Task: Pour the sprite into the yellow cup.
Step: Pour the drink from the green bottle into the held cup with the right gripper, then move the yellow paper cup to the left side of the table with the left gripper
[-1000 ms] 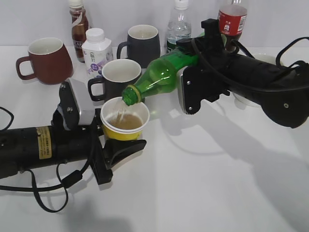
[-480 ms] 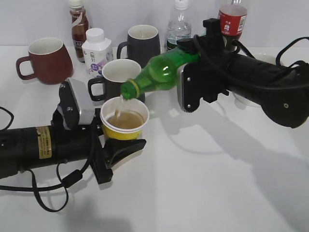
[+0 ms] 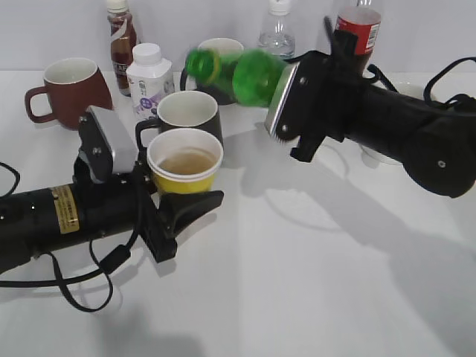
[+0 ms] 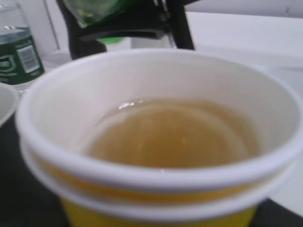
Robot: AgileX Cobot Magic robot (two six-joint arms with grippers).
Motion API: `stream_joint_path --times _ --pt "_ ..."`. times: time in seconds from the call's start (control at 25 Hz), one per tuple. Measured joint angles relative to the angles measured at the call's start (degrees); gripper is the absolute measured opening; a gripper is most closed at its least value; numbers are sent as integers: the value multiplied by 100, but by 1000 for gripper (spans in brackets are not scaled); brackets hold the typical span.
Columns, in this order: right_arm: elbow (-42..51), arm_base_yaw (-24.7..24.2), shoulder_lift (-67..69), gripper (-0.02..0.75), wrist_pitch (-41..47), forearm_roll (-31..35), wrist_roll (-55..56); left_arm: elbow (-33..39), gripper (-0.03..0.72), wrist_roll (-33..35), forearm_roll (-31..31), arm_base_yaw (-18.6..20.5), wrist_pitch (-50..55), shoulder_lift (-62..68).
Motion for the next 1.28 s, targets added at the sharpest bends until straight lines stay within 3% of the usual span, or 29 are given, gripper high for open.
stream_joint_path --times 0.28,0.64,0.88,1.28 --pt "0 0 0 407 -145 -40 2255 5 424 0 -365 0 68 -393" --pt "0 0 24 407 -437 -52 4298 7 424 0 -1431 69 814 -1263" --pt "0 0 35 407 -478 -46 4803 7 424 0 -1993 565 1147 -1492" --pt "0 0 301 407 -604 629 4869 7 424 29 -2040 1643 1219 -1365"
